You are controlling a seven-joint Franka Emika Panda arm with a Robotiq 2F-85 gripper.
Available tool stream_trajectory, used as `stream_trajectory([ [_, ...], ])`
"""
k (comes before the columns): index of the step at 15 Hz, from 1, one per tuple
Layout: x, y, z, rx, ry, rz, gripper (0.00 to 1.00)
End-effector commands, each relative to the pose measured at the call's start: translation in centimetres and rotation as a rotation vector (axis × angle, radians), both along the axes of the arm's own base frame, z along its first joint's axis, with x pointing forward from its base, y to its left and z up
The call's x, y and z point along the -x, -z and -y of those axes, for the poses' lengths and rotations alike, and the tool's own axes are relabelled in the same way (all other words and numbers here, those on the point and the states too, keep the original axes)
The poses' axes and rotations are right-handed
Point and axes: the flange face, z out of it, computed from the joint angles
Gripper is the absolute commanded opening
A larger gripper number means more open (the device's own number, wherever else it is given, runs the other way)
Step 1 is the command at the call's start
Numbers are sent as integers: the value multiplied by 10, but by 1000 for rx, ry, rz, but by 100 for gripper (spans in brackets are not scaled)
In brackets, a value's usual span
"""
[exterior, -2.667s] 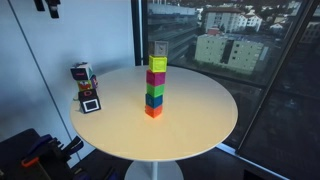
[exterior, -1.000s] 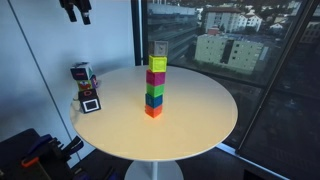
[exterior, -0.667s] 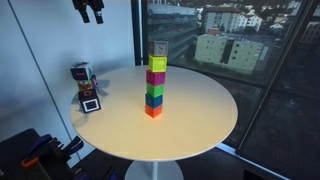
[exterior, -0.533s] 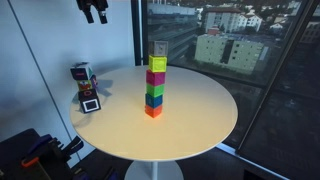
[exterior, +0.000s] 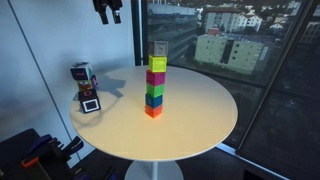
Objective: Pick up the gray block and put it on the table
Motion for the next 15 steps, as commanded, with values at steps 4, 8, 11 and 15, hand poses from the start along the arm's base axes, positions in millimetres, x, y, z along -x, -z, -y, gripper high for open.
stream_trajectory([
  [4, -30, -7, 22, 10, 105, -62, 100],
  [8, -43, -4, 27, 3, 138, -61, 100],
  [11, -53, 3, 30, 3, 151, -62, 100],
  [15, -64, 13, 37, 14, 160, -54, 100],
])
